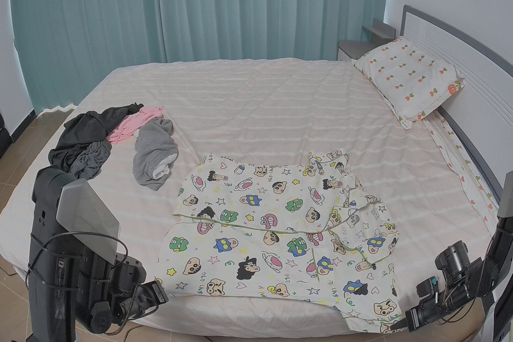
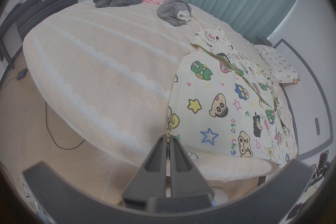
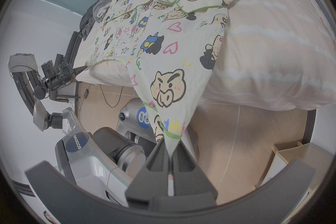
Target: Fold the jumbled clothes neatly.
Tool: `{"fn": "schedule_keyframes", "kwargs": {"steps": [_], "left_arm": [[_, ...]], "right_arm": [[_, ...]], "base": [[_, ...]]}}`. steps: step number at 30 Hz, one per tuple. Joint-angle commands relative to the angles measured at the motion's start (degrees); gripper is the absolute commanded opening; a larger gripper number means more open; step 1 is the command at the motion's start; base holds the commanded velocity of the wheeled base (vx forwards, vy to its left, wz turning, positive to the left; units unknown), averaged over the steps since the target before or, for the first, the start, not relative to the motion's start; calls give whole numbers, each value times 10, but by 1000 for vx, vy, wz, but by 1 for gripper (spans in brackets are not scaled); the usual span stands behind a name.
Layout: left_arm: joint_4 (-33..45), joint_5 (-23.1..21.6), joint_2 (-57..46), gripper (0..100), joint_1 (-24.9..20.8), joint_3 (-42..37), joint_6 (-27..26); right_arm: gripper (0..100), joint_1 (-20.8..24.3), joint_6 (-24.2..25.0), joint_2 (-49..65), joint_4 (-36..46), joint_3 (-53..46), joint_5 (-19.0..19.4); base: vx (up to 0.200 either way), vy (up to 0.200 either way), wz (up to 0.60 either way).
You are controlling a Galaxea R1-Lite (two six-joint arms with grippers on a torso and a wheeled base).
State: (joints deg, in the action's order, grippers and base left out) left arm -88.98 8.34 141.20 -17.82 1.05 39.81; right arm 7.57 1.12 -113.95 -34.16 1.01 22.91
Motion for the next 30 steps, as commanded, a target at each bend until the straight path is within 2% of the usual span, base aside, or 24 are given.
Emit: {"fn": "schedule_keyframes", "kwargs": {"steps": [1,6,7,9,15,22,26,30], "left_arm": [[-9,0,0,0,-5,-10,0],[-10,-3,-3,0,-5,-10,-1],[-10,-32,-25,0,1,-10,1],[-10,-49,-40,0,3,-10,2],[-6,-52,-65,0,-2,-10,4],[63,-57,-76,0,-3,-10,-10],[87,-76,-86,0,-2,-10,-22],[149,-96,-99,0,1,-10,-46]], "right_arm": [[0,1,-11,19,15,-9,0],[0,1,-23,24,28,-9,0],[0,0,-23,24,22,-9,1],[0,0,-23,25,10,-9,4],[0,-6,-23,43,-15,-9,15],[0,-8,-24,50,30,-9,16],[0,-8,-24,49,32,-9,16],[0,-8,-30,50,51,-10,15]], "base": [[0,0,0],[0,0,0],[0,0,0],[0,0,0],[0,0,0],[0,0,0],[0,0,0],[0,0,0]]}}
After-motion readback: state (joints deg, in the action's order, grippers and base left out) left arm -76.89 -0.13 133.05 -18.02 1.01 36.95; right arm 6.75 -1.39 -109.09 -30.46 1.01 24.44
